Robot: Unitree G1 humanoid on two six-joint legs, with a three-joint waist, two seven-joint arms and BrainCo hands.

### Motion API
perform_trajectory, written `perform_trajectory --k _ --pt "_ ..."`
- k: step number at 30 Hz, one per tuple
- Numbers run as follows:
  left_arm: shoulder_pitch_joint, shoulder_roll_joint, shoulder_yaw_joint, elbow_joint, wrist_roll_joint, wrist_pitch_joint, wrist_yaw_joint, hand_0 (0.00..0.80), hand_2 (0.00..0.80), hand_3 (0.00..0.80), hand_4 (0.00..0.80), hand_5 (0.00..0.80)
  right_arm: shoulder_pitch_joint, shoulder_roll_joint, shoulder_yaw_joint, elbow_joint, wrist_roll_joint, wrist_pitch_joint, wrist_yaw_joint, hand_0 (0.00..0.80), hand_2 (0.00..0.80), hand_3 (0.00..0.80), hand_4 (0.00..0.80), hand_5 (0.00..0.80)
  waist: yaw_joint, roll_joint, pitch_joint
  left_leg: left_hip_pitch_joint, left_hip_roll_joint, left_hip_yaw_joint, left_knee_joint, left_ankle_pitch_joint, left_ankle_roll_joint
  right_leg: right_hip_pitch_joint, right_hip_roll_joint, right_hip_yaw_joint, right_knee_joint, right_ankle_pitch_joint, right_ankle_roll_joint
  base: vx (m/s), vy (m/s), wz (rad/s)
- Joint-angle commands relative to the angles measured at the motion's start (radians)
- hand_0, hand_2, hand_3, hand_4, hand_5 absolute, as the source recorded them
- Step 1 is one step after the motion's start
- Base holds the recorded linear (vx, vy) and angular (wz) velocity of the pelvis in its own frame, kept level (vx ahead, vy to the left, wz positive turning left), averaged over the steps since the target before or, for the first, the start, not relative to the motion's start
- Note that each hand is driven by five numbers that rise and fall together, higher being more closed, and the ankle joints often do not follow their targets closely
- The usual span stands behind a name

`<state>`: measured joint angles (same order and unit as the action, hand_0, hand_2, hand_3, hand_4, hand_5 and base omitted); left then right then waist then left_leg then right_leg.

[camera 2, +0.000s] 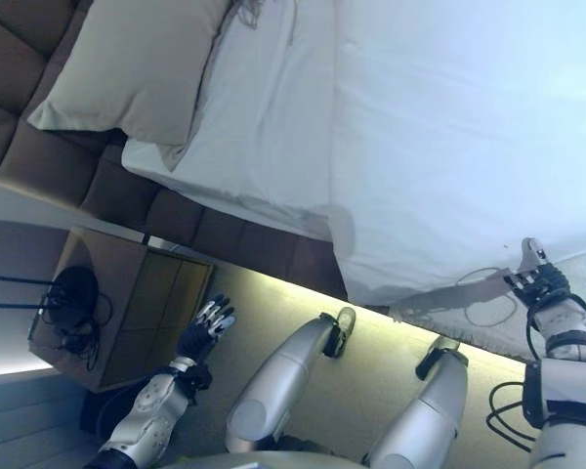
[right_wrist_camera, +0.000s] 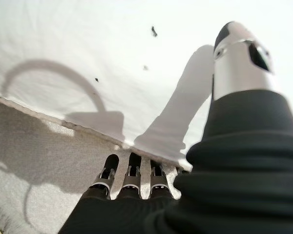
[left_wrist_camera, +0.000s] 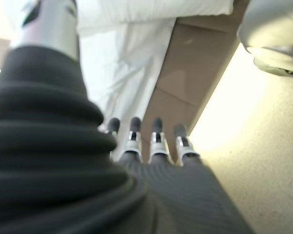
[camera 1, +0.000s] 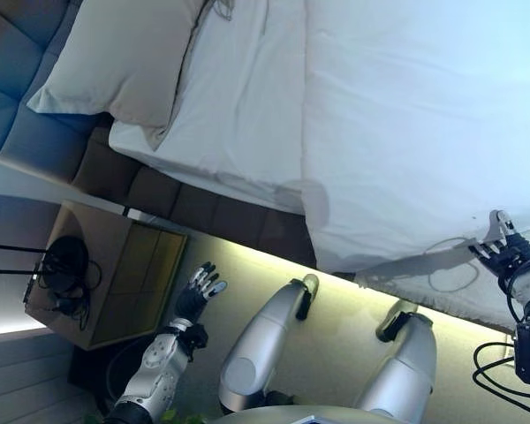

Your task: Make the bed neatly

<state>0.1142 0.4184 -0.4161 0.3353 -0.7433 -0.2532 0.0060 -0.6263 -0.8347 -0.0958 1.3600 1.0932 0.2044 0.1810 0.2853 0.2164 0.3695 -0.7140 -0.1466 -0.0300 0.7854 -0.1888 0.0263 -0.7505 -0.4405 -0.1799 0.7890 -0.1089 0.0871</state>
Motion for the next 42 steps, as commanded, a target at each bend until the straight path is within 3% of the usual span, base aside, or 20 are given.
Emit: perform_trajectory --k 1,5,6,7,8,9,15,26,34,40,42 --pt "0.007 0.052 -0.012 -0.012 -0.011 -0.041 -0.013 0.0 0.0 0.0 0.0 0.0 -0.138 0.005 0.025 -0.088 0.106 0.004 0.058 0.0 0.0 0.0 0.0 0.0 0.049 0.009 -0.007 -0.019 0.028 0.043 0.094 -0.072 -0.014 -0.023 -0.012 0.082 0.14 0.01 0.05 0.023 0.069 0.07" --pt "0.022 0.037 -0.033 -0.016 -0.007 -0.051 -0.002 0.0 0.0 0.0 0.0 0.0 -0.171 -0.032 0.015 -0.081 0.147 0.025 0.057 0.0 0.0 0.0 0.0 0.0 0.043 0.026 -0.011 -0.025 0.024 0.047 0.083 -0.059 -0.013 -0.044 -0.005 0.098 0.147 0.005 0.052 -0.002 0.06 0.03" --pt "0.026 0.036 -0.034 -0.016 -0.011 -0.054 0.0 0.0 0.0 0.0 0.0 0.0 -0.178 -0.041 0.015 -0.08 0.142 0.025 0.062 0.041 0.041 0.041 0.041 0.041 0.041 0.029 -0.011 -0.023 0.024 0.049 0.077 -0.054 -0.016 -0.043 -0.005 0.1 0.142 0.006 0.053 -0.008 0.061 0.03" --pt "0.028 0.033 -0.034 -0.014 -0.016 -0.055 -0.001 0.0 0.0 0.0 0.0 0.0 -0.186 -0.048 0.017 -0.079 0.133 0.022 0.068 0.185 0.185 0.185 0.185 0.185 0.04 0.032 -0.011 -0.021 0.025 0.05 0.072 -0.05 -0.018 -0.042 -0.005 0.102 0.138 0.008 0.053 0.005 0.082 0.02" --pt "0.029 0.029 -0.033 -0.009 -0.02 -0.053 -0.006 0.0 0.0 0.0 0.0 0.0 -0.199 -0.057 0.019 -0.081 0.12 0.024 0.073 0.536 0.536 0.536 0.536 0.536 0.038 0.035 -0.014 -0.017 0.025 0.052 0.064 -0.045 -0.022 -0.039 -0.006 0.104 0.133 0.01 0.054 0.02 0.101 0.02" --pt "0.03 0.027 -0.034 -0.006 -0.023 -0.052 -0.008 0.0 0.0 0.0 0.0 0.0 -0.213 -0.063 0.022 -0.084 0.108 0.024 0.073 0.8 0.8 0.8 0.8 0.8 0.036 0.038 -0.015 -0.012 0.026 0.054 0.059 -0.041 -0.025 -0.036 -0.008 0.105 0.129 0.01 0.053 0.036 0.11 0.03" --pt "0.037 0.041 -0.031 -0.008 -0.048 -0.051 -0.024 0.0 0.0 0.0 0.0 0.0 -0.286 -0.085 0.061 -0.098 0.075 0.042 0.113 0.8 0.8 0.8 0.8 0.8 0.033 0.042 -0.019 0.002 0.032 0.058 0.04 -0.03 -0.034 -0.026 -0.013 0.107 0.107 0.025 0.056 0.026 0.047 0.03" --pt "0.031 0.04 -0.028 -0.013 -0.043 -0.061 -0.009 0.0 0.0 0.0 0.0 0.0 -0.248 -0.053 0.075 -0.1 0.032 0.033 0.112 0.8 0.8 0.8 0.8 0.8 0.028 0.026 -0.003 0.008 0.04 0.06 0.008 -0.008 -0.036 -0.001 -0.008 0.092 0.058 0.056 0.062 -0.016 -0.002 -0.03" --pt "0.005 0.033 -0.014 -0.04 -0.023 -0.057 0.028 0.0 0.0 0.0 0.0 0.0 -0.116 0.077 0.066 -0.136 0.121 -0.013 0.137 0.8 0.8 0.8 0.8 0.8 0.027 0.011 -0.001 0.05 0.042 0.059 -0.043 0.006 -0.04 0.064 -0.015 0.067 -0.02 0.091 0.065 -0.008 -0.005 0.01" --pt "-0.021 0.031 0.001 -0.041 -0.022 -0.027 0.045 0.0 0.0 0.0 0.0 0.0 -0.05 0.198 0.053 -0.152 0.169 -0.075 0.063 0.8 0.8 0.8 0.8 0.8 0.019 0.012 -0.006 0.069 0.037 0.056 -0.07 0.016 -0.035 0.082 -0.004 0.07 -0.035 0.092 0.065 -0.038 -0.007 -0.02" --pt "-0.03 0.025 0.001 -0.043 -0.017 -0.023 0.049 0.0 0.0 0.0 0.0 0.0 -0.018 0.241 0.053 -0.16 0.205 -0.082 0.05 0.8 0.8 0.8 0.8 0.8 0.015 0.011 0.0 0.072 0.037 0.06 -0.101 0.053 -0.028 0.089 -0.005 0.056 -0.071 0.127 0.052 -0.095 -0.022 -0.05"
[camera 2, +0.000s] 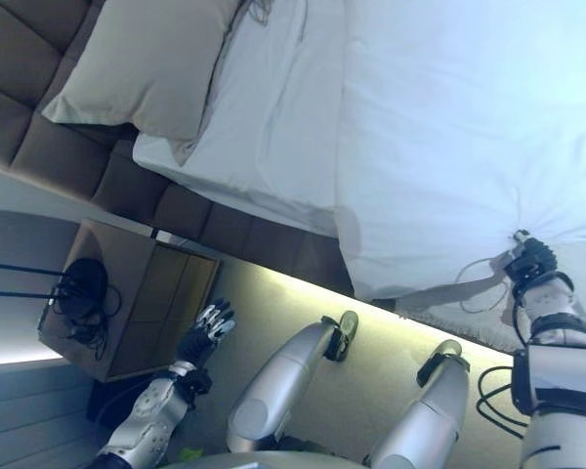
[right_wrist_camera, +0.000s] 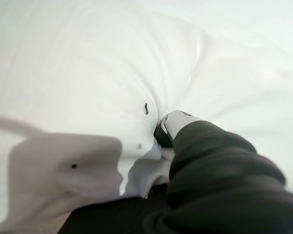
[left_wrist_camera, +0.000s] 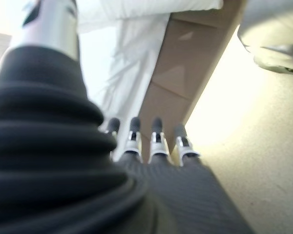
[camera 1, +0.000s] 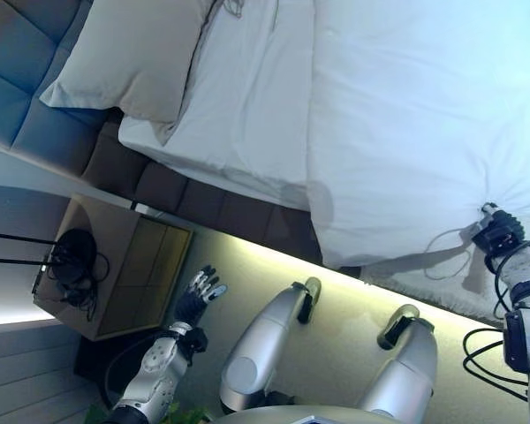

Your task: Make the bed neatly

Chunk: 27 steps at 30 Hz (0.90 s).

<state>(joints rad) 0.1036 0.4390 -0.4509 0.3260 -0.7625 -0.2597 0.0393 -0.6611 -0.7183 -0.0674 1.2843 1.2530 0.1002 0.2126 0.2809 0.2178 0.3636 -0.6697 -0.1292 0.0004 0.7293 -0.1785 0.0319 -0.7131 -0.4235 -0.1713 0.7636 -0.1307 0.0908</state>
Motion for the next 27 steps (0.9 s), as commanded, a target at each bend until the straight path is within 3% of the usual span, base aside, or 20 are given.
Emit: perform_trajectory --k 1,8,9,13,21,27 --pt "-0.021 0.001 0.036 -0.032 0.006 -0.015 0.015 0.0 0.0 0.0 0.0 0.0 0.027 0.137 0.026 -0.084 0.053 0.024 0.016 0.8 0.8 0.8 0.8 0.8 0.02 0.01 0.004 0.043 0.019 0.021 -0.045 0.018 -0.038 0.064 -0.018 0.054 -0.044 0.127 0.063 0.024 -0.046 -0.04" --pt "-0.059 -0.031 0.016 -0.009 0.018 -0.006 0.02 0.0 0.0 0.0 0.0 0.0 0.038 0.257 0.105 -0.161 -0.045 -0.001 0.001 0.8 0.8 0.8 0.8 0.8 0.014 0.02 0.006 0.071 0.021 0.019 -0.108 0.055 -0.045 0.092 -0.015 0.042 -0.117 0.154 0.069 -0.047 0.005 -0.05" --pt "-0.061 -0.034 0.014 -0.007 0.017 -0.007 0.016 0.0 0.0 0.0 0.0 0.0 0.039 0.275 0.125 -0.187 -0.059 -0.007 -0.017 0.8 0.8 0.8 0.8 0.8 0.011 0.021 0.008 0.07 0.022 0.025 -0.131 0.091 -0.042 0.092 -0.017 0.033 -0.144 0.184 0.058 -0.102 0.07 -0.07" --pt "-0.054 -0.049 -0.002 -0.006 0.015 -0.018 0.024 0.0 0.0 0.0 0.0 0.0 0.048 0.346 0.205 -0.31 -0.08 -0.012 -0.097 0.8 0.8 0.8 0.8 0.8 0.011 0.021 -0.003 0.121 0.029 0.018 -0.209 0.129 -0.055 0.141 -0.012 0.024 -0.224 0.205 0.062 -0.005 0.085 -0.02" --pt "-0.052 -0.067 -0.005 0.019 0.005 -0.025 0.021 0.0 0.0 0.0 0.0 0.0 0.009 0.439 0.312 -0.477 -0.163 -0.025 -0.261 0.8 0.8 0.8 0.8 0.8 0.038 0.024 -0.039 0.186 0.029 0.012 -0.285 0.164 -0.067 0.213 -0.044 0.0 -0.287 0.229 0.069 0.041 0.079 0.06" --pt "-0.03 -0.088 0.002 0.035 0.003 -0.009 -0.001 0.0 0.0 0.0 0.0 0.0 -0.029 0.443 0.354 -0.513 -0.264 0.043 -0.296 0.8 0.8 0.8 0.8 0.8 0.054 0.04 -0.058 0.2 0.01 0.01 -0.28 0.164 -0.065 0.233 -0.067 0.001 -0.265 0.221 0.065 0.084 0.139 0.16"
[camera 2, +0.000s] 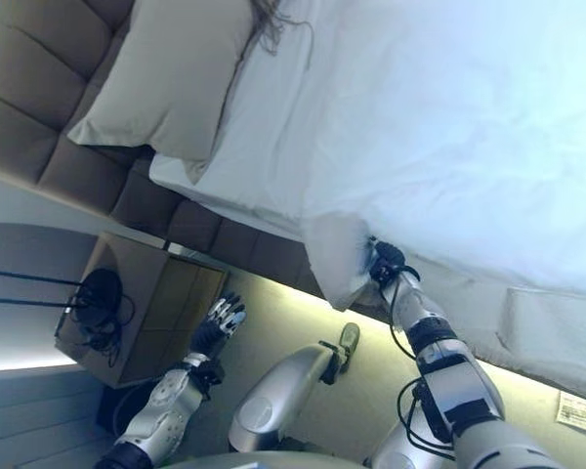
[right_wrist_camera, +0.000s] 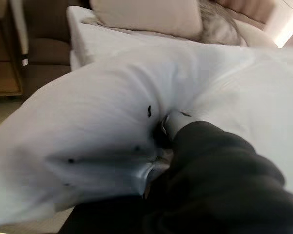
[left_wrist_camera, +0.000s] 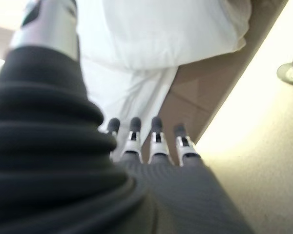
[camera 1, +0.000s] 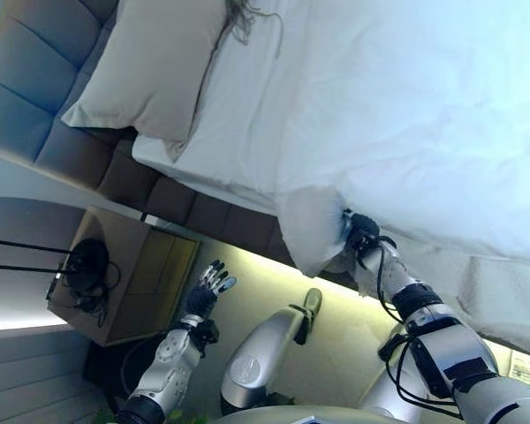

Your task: Make the bed neatly

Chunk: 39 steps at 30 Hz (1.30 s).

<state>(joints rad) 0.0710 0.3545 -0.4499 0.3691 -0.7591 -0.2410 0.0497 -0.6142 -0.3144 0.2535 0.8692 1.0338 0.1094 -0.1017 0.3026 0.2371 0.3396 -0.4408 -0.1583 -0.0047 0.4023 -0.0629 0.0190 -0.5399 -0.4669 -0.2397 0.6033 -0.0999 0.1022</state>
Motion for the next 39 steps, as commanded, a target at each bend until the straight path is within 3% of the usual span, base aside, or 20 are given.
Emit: perform_trajectory --k 1,10,11,13,18,28,31,36,39 --pt "0.007 -0.007 0.001 -0.005 -0.001 -0.03 -0.015 0.0 0.0 0.0 0.0 0.0 -0.079 0.039 0.042 -0.105 -0.049 0.042 0.014 0.8 0.8 0.8 0.8 0.8 0.035 0.022 -0.035 -0.027 0.035 0.014 0.044 0.05 -0.052 0.063 -0.024 0.07 -0.106 0.19 0.053 0.061 0.12 0.09" --pt "0.031 -0.012 0.03 -0.011 -0.012 -0.022 -0.042 0.0 0.0 0.0 0.0 0.0 -0.106 0.075 0.121 -0.119 -0.137 0.077 -0.003 0.8 0.8 0.8 0.8 0.8 0.078 0.015 -0.023 -0.026 0.017 -0.007 0.028 0.076 -0.053 0.114 -0.042 0.032 -0.147 0.215 0.06 0.03 0.053 0.11" --pt "0.034 -0.012 0.035 -0.013 -0.008 -0.018 -0.043 0.0 0.0 0.0 0.0 0.0 -0.109 0.08 0.132 -0.116 -0.15 0.082 0.003 0.8 0.8 0.8 0.8 0.8 0.088 0.01 -0.023 -0.013 0.018 -0.015 0.032 0.05 -0.057 0.133 -0.042 0.033 -0.144 0.191 0.075 0.1 -0.018 0.28" --pt "0.033 -0.011 0.042 -0.011 -0.005 -0.013 -0.048 0.0 0.0 0.0 0.0 0.0 -0.121 0.084 0.14 -0.105 -0.164 0.088 0.017 0.8 0.8 0.8 0.8 0.8 0.099 0.005 -0.021 -0.011 0.014 -0.021 0.028 0.055 -0.058 0.155 -0.047 0.016 -0.16 0.198 0.078 0.066 -0.011 0.18" --pt "0.039 -0.012 0.06 -0.003 0.015 -0.008 -0.063 0.0 0.0 0.0 0.0 0.0 -0.131 0.105 0.147 -0.093 -0.142 0.07 -0.007 0.8 0.8 0.8 0.8 0.8 0.119 -0.001 -0.018 -0.022 0.003 -0.028 0.042 0.056 -0.057 0.163 -0.058 0.001 -0.148 0.203 0.081 0.036 -0.004 0.11" --pt "0.044 0.016 0.087 -0.06 0.022 0.007 -0.106 0.0 0.0 0.0 0.0 0.0 -0.11 0.11 0.157 -0.142 -0.129 0.009 -0.006 0.8 0.8 0.8 0.8 0.8 0.133 -0.026 0.001 -0.033 -0.001 -0.038 0.047 0.055 -0.052 0.196 -0.037 -0.024 -0.196 0.224 0.089 0.002 -0.094 0.03" --pt "0.021 0.015 0.065 -0.076 -0.039 0.066 -0.189 0.0 0.0 0.0 0.0 0.0 -0.134 0.099 0.155 -0.175 -0.172 0.012 0.015 0.8 0.8 0.8 0.8 0.8 0.124 -0.03 0.004 -0.036 0.0 -0.037 0.053 0.052 -0.047 0.193 -0.032 -0.023 -0.191 0.222 0.089 -0.018 -0.062 -0.05" --pt "-0.016 0.028 -0.038 -0.1 -0.179 0.173 -0.384 0.0 0.0 0.0 0.0 0.0 -0.203 0.061 0.171 -0.2 -0.247 0.056 0.069 0.8 0.8 0.8 0.8 0.8 0.094 -0.028 -0.004 -0.031 0.004 -0.025 0.066 0.04 -0.037 0.19 -0.025 -0.006 -0.179 0.211 0.086 -0.006 -0.009 -0.04" --pt "-0.025 0.039 -0.083 -0.119 -0.196 0.204 -0.416 0.0 0.0 0.0 0.0 0.0 -0.219 0.042 0.176 -0.201 -0.241 0.071 0.095 0.8 0.8 0.8 0.8 0.8 0.083 -0.027 -0.006 -0.036 0.004 -0.019 0.064 0.064 -0.027 0.184 -0.029 -0.01 -0.185 0.236 0.073 -0.068 0.02 -0.02"
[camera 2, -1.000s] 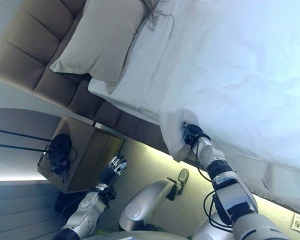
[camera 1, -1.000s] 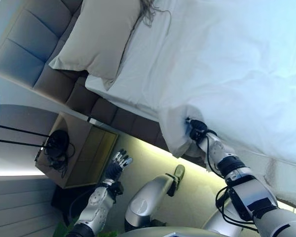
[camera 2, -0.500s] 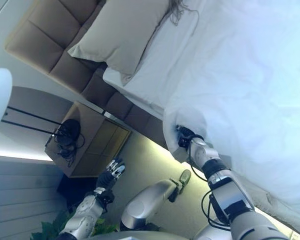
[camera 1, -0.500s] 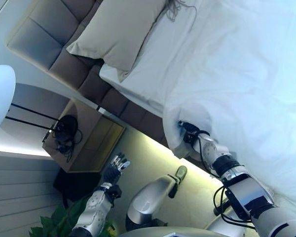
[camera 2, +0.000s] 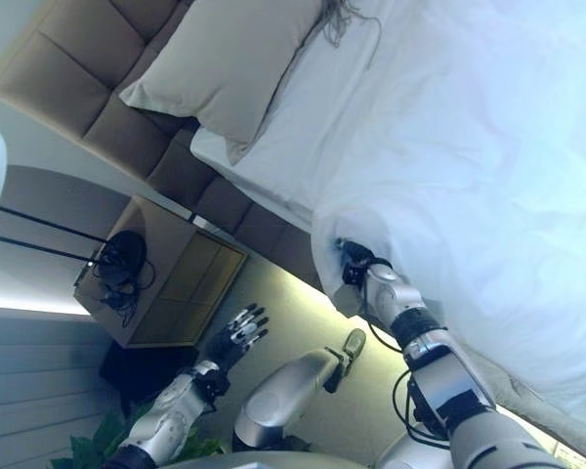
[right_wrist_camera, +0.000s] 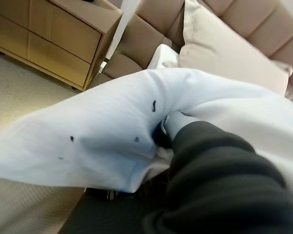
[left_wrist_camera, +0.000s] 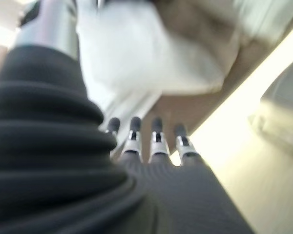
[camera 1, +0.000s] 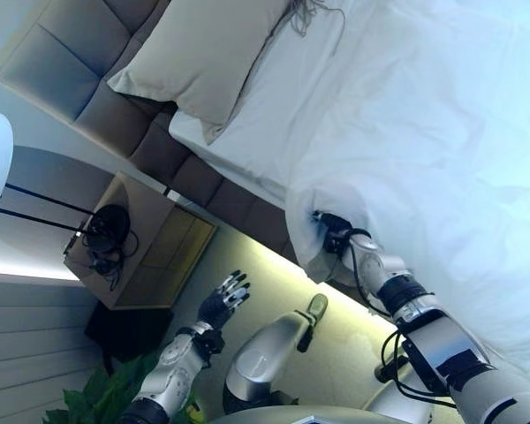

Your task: Make the bed neatly

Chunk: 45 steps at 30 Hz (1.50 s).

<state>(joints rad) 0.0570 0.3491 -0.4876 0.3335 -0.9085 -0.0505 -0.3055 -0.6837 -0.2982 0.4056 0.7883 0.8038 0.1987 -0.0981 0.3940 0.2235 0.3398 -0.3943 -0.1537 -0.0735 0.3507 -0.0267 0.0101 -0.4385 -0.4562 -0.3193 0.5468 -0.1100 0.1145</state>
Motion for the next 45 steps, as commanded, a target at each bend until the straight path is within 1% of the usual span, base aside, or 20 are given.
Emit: perform_trajectory --k 1,5,9,13,14,19,20,24,28,33,35,37,41,45 --pt "-0.013 0.051 -0.064 -0.086 -0.05 0.022 -0.06 0.0 0.0 0.0 0.0 0.0 -0.154 0.021 0.026 -0.123 0.001 -0.009 0.098 0.8 0.8 0.8 0.8 0.8 -0.012 -0.014 -0.008 -0.081 0.0 0.052 0.122 0.023 -0.017 0.084 -0.041 0.071 -0.125 0.245 0.06 0.0 0.0 0.0" --pt "-0.032 0.061 -0.113 -0.07 -0.067 0.082 -0.14 0.0 0.0 0.0 0.0 0.0 -0.168 0.013 0.038 -0.121 -0.003 0.014 0.106 0.8 0.8 0.8 0.8 0.8 -0.021 -0.027 -0.016 -0.073 0.002 0.049 0.134 0.014 -0.013 0.097 -0.047 0.069 -0.124 0.245 0.06 0.03 -0.045 0.0" --pt "-0.047 0.062 -0.158 -0.061 -0.118 0.131 -0.208 0.0 0.0 0.0 0.0 0.0 -0.205 0.018 0.038 -0.088 0.001 0.006 0.133 0.8 0.8 0.8 0.8 0.8 -0.02 -0.036 -0.019 -0.068 0.005 0.048 0.146 0.004 -0.008 0.115 -0.054 0.056 -0.123 0.242 0.062 0.024 -0.047 0.01" --pt "-0.079 0.044 -0.197 -0.025 -0.195 0.173 -0.258 0.0 0.0 0.0 0.0 0.0 -0.255 0.033 0.034 -0.055 0.021 0.001 0.138 0.8 0.8 0.8 0.8 0.8 -0.016 -0.052 -0.018 -0.072 0.002 0.044 0.171 -0.009 -0.004 0.123 -0.06 0.044 -0.111 0.24 0.062 0.03 -0.057 0.1" --pt "-0.083 0.036 -0.207 -0.021 -0.223 0.188 -0.26 0.0 0.0 0.0 0.0 0.0 -0.26 0.04 0.033 -0.051 0.029 0.002 0.141 0.8 0.8 0.8 0.8 0.8 -0.013 -0.058 -0.017 -0.065 0.005 0.038 0.189 -0.045 -0.007 0.127 -0.056 0.052 -0.093 0.216 0.075 0.081 -0.086 0.19" --pt "-0.113 -0.005 -0.243 0.01 -0.298 0.246 -0.24 0.0 0.0 0.0 0.0 0.0 -0.269 0.074 0.047 -0.052 0.05 -0.006 0.128 0.8 0.8 0.8 0.8 0.8 -0.004 -0.089 0.001 -0.078 0.003 0.031 0.214 -0.055 0.001 0.124 -0.057 0.043 -0.086 0.229 0.079 0.001 -0.109 0.08" --pt "-0.133 -0.027 -0.256 0.026 -0.303 0.257 -0.232 0.0 0.0 0.0 0.0 0.0 -0.273 0.095 0.053 -0.059 0.056 -0.012 0.116 0.8 0.8 0.8 0.8 0.8 -0.001 -0.101 0.008 -0.084 0.001 0.031 0.222 -0.057 0.002 0.122 -0.056 0.04 -0.088 0.235 0.081 -0.031 -0.095 0.09" --pt "-0.179 -0.064 -0.286 0.047 -0.359 0.277 -0.216 0.0 0.0 0.0 0.0 0.0 -0.292 0.134 0.076 -0.069 0.047 -0.026 0.104 0.8 0.8 0.8 0.8 0.8 0.005 -0.121 0.021 -0.094 -0.003 0.029 0.228 -0.057 0.003 0.125 -0.052 0.032 -0.099 0.246 0.084 -0.036 -0.077 0.09" --pt "-0.218 -0.089 -0.308 0.059 -0.433 0.303 -0.225 0.0 0.0 0.0 0.0 0.0 -0.285 0.157 0.102 -0.087 0.067 -0.036 0.063 0.8 0.8 0.8 0.8 0.8 0.001 -0.13 0.034 -0.101 -0.009 0.027 0.235 -0.057 0.005 0.119 -0.052 0.032 -0.097 0.255 0.083 -0.026 -0.034 0.04" --pt "-0.281 -0.118 -0.329 0.045 -0.567 0.403 -0.223 0.0 0.0 0.0 0.0 0.0 -0.278 0.191 0.123 -0.118 0.053 -0.045 0.04 0.8 0.8 0.8 0.8 0.8 -0.009 -0.138 0.044 -0.114 -0.009 0.028 0.244 -0.061 0.007 0.1 -0.054 0.035 -0.089 0.264 0.084 -0.022 -0.029 0.04" --pt "-0.317 -0.126 -0.347 0.043 -0.538 0.439 -0.22 0.0 0.0 0.0 0.0 0.0 -0.284 0.206 0.133 -0.13 0.037 -0.056 0.028 0.8 0.8 0.8 0.8 0.8 -0.015 -0.143 0.051 -0.118 -0.005 0.029 0.236 -0.059 0.008 0.095 -0.05 0.037 -0.094 0.269 0.087 -0.049 -0.056 0.01" --pt "-0.345 -0.139 -0.376 0.044 -0.495 0.447 -0.211 0.0 0.0 0.0 0.0 0.0 -0.291 0.21 0.139 -0.14 0.039 -0.063 0.013 0.8 0.8 0.8 0.8 0.8 -0.022 -0.148 0.057 -0.123 -0.003 0.03 0.231 -0.055 0.007 0.092 -0.044 0.037 -0.109 0.278 0.091 -0.057 -0.061 0.0" --pt "-0.379 -0.167 -0.414 0.061 -0.489 0.458 -0.17 0.0 0.0 0.0 0.0 0.0 -0.31 0.217 0.131 -0.14 0.044 -0.066 0.012 0.8 0.8 0.8 0.8 0.8 -0.032 -0.159 0.066 -0.12 0.005 0.025 0.21 -0.046 0.006 0.096 -0.031 0.037 -0.135 0.287 0.094 -0.036 -0.057 -0.05" --pt "-0.421 -0.198 -0.436 0.079 -0.477 0.415 -0.13 0.0 0.0 0.0 0.0 0.0 -0.33 0.215 0.123 -0.149 0.044 -0.071 0.028 0.8 0.8 0.8 0.8 0.8 -0.044 -0.161 0.073 -0.124 0.01 0.02 0.183 -0.03 0.004 0.092 -0.019 0.038 -0.158 0.293 0.1 -0.06 -0.023 -0.13"
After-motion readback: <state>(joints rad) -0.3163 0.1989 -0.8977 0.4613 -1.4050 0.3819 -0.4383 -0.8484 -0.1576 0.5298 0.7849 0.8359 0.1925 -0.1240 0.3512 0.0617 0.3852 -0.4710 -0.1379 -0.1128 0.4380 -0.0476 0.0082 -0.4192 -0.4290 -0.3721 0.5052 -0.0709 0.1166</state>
